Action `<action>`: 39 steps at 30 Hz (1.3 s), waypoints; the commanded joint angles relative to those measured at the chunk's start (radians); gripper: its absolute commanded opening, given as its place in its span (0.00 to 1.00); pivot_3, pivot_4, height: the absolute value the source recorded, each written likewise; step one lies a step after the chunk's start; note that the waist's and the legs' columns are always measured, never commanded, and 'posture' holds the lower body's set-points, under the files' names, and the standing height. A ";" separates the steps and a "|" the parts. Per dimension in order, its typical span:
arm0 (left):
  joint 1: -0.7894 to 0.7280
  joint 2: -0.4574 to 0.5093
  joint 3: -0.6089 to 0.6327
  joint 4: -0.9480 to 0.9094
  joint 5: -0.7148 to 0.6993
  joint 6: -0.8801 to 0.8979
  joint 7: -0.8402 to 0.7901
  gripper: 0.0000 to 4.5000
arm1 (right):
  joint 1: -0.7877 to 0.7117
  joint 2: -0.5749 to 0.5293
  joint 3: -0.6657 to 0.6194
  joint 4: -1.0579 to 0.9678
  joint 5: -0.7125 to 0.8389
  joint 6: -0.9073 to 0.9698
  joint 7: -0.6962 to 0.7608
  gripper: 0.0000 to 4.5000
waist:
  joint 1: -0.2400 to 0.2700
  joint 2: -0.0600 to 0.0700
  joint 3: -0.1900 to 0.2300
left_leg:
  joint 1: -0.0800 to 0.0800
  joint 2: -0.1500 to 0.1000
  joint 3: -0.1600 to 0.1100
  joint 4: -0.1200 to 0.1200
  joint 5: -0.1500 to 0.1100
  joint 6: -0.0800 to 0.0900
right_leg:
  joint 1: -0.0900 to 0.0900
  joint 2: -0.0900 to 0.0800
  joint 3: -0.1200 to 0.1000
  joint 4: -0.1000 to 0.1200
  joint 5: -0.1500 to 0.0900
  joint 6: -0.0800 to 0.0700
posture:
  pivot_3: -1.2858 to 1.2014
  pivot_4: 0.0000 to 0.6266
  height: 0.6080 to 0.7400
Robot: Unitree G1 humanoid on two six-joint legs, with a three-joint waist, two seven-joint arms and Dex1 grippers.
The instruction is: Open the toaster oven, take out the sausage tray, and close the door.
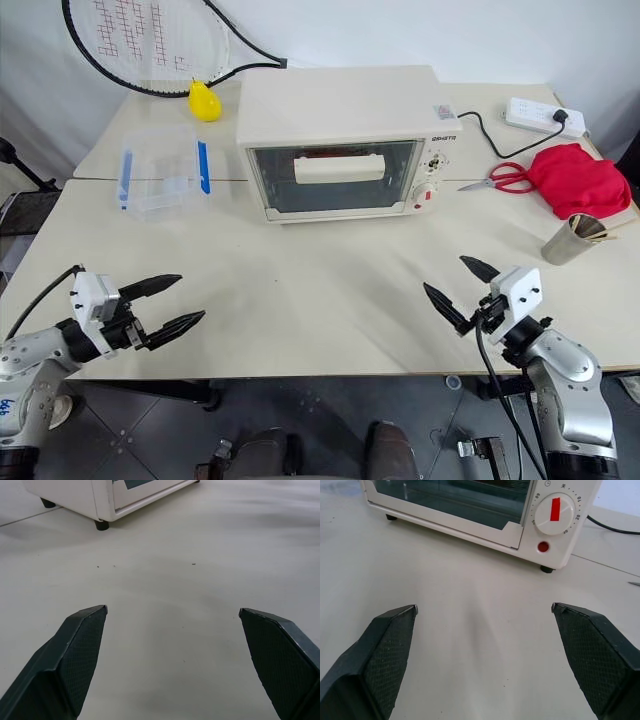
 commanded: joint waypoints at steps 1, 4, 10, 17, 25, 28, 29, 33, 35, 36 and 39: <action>-0.015 0.002 0.035 -0.046 -0.063 0.027 -0.004 1.00 | -0.018 0.002 -0.008 -0.018 0.026 -0.028 0.016 1.00 | 0.000 0.000 0.000 | 0.000 0.000 0.000 0.000 0.000 0.000 | 0.000 0.000 0.000 0.000 0.000 0.000 | 0.52 0.24 1.00; -0.068 0.005 0.066 -0.058 -0.169 0.123 0.011 1.00 | -0.056 -0.004 0.013 -0.071 0.088 0.048 0.030 1.00 | 0.001 0.000 0.000 | 0.000 0.000 0.000 0.000 0.000 0.000 | 0.000 0.000 0.000 0.000 0.000 0.000 | 0.52 0.24 1.00; -0.243 0.093 0.126 0.037 -0.313 0.283 -0.038 1.00 | -0.252 0.010 0.071 -0.132 0.198 0.274 -0.038 1.00 | -0.003 0.000 0.000 | 0.000 0.001 -0.001 0.001 0.000 -0.001 | -0.001 0.001 0.000 0.002 0.000 0.000 | 0.52 0.24 1.00; -0.325 0.042 0.070 -0.035 -0.350 0.345 -0.013 1.00 | -0.501 0.039 0.146 0.061 0.130 0.284 -0.027 1.00 | -0.002 0.000 0.000 | -0.001 0.000 0.000 0.001 -0.001 0.000 | -0.001 0.000 -0.002 0.001 0.000 0.000 | 0.52 0.24 1.00; -0.288 -0.012 0.024 -0.104 -0.332 0.356 0.009 1.00 | -0.661 0.094 0.196 0.227 0.085 0.225 0.048 1.00 | -0.010 0.000 0.000 | -0.002 0.000 0.002 0.002 -0.001 0.000 | -0.001 0.001 -0.003 0.001 0.000 0.000 | 0.52 0.24 1.00; -0.273 -0.013 0.032 -0.116 -0.334 0.358 0.019 1.00 | -0.660 0.097 0.211 0.219 0.086 0.221 0.098 1.00 | -0.013 0.000 0.000 | -0.002 0.000 0.002 0.002 -0.001 0.000 | -0.001 0.001 -0.003 0.001 0.000 0.000 | 0.52 0.24 1.00; -0.270 -0.012 0.034 -0.117 -0.334 0.359 0.024 1.00 | -0.657 0.099 0.216 0.214 0.086 0.212 0.117 1.00 | -0.013 0.000 0.000 | -0.002 0.000 0.002 0.002 -0.001 0.000 | -0.001 0.001 -0.003 0.001 0.000 0.000 | 0.52 0.24 1.00; -0.279 -0.023 0.052 -0.110 -0.340 0.353 0.062 1.00 | -0.623 0.088 0.232 0.179 0.081 0.118 0.232 1.00 | -0.015 0.000 0.000 | -0.002 0.000 0.001 0.002 -0.001 0.000 | -0.001 0.001 -0.003 0.001 0.000 0.000 | 0.52 0.24 1.00; -0.294 -0.030 0.056 -0.097 -0.340 0.351 0.079 1.00 | -0.613 0.076 0.243 0.174 0.062 0.086 0.264 1.00 | -0.022 0.000 0.000 | -0.002 0.000 0.001 0.001 -0.001 0.000 | -0.001 0.001 -0.003 0.001 0.000 0.000 | 0.52 0.24 1.00; -0.305 -0.034 0.059 -0.088 -0.343 0.354 0.088 1.00 | -0.604 0.067 0.253 0.170 0.048 0.067 0.285 1.00 | -0.024 0.000 0.000 | -0.002 0.000 0.001 0.001 -0.001 0.000 | -0.001 0.001 -0.003 0.001 0.000 0.000 | 0.52 0.24 1.00; -0.369 -0.055 0.058 -0.035 -0.356 0.374 0.123 1.00 | -0.557 0.039 0.279 0.152 0.001 -0.009 0.339 1.00 | -0.027 0.000 0.001 | -0.002 0.000 0.001 0.001 -0.001 0.000 | -0.002 0.001 -0.004 0.001 0.000 0.000 | 0.52 0.24 1.00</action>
